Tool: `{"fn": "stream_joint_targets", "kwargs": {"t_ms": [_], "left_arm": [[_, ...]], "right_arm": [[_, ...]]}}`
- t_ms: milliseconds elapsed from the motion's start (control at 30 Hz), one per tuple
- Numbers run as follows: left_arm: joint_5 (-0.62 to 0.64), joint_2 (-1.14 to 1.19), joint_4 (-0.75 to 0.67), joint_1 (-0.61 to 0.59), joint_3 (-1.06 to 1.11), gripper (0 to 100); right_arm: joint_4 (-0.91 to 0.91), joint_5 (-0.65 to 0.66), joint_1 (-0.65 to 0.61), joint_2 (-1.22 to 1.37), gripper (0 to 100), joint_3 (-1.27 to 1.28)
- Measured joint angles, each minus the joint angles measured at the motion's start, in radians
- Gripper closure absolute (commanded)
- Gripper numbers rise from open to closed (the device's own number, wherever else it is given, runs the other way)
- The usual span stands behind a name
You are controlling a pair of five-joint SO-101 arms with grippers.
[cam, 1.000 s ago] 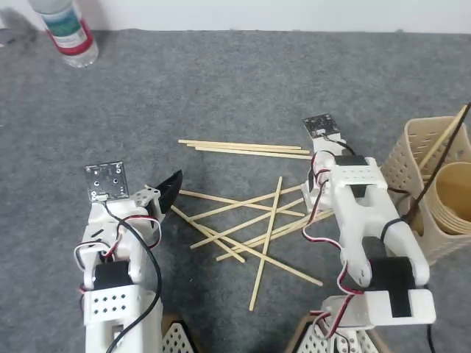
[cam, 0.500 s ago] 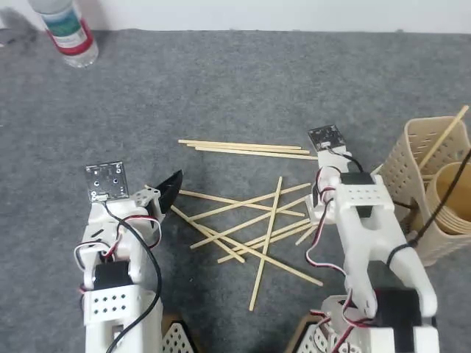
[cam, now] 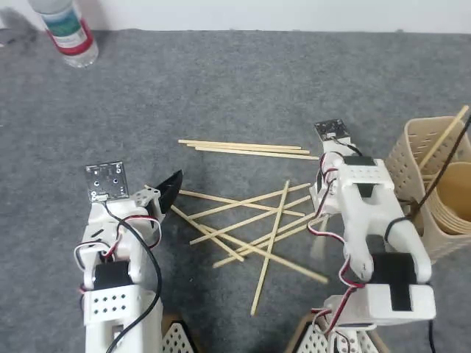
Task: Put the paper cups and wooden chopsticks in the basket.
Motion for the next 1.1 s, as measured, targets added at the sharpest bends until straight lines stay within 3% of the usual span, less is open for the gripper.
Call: {"fn": "stream_joint_targets", "kwargs": {"t_ms": [800,1100], "left_arm": [[0.0,0.0,0.0,0.0,0.0,61],[0.0,0.0,0.0,0.0,0.0,61]], "right_arm": [[-0.002,0.025,0.0,-0.014,99.1,0.006],[-0.012,0.04,-0.003,-0.42,99.1,0.204]]}}
